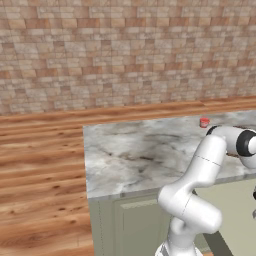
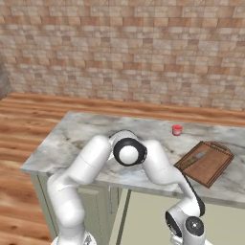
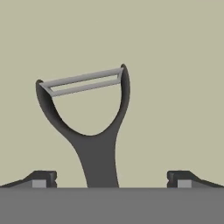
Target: Open the drawer on the right and place the cutting tools on the cutting board.
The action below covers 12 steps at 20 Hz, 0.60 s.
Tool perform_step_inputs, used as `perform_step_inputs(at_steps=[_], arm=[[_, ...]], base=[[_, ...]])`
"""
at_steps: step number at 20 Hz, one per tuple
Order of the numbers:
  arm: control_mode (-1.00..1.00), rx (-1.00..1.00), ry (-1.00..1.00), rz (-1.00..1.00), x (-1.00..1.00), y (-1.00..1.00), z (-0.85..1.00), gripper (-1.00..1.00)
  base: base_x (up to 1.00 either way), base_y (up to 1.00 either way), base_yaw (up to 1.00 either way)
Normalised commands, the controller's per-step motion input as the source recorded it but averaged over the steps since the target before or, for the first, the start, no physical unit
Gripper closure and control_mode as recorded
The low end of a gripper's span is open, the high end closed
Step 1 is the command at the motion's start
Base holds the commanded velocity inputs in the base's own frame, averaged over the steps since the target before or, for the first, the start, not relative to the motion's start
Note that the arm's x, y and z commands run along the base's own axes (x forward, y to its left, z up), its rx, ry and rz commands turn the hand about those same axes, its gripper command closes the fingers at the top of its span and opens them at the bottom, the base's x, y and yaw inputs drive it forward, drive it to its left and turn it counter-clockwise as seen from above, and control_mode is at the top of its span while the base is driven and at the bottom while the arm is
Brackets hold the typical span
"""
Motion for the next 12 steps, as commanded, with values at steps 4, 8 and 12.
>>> perform_step_inputs(at_steps=[4, 8, 12], arm=[[-1.00, 0.00, 0.00, 0.00, 0.06, 0.00, 0.00, -1.00], [-1.00, 0.00, 0.00, 0.00, 0.00, 0.00, 0.00, -1.00], [-1.00, 0.00, 0.00, 0.00, 0.00, 0.00, 0.00, 1.00]], base=[[0.00, 0.00, 0.00], [0.00, 0.00, 0.00], [0.00, 0.00, 0.00]])
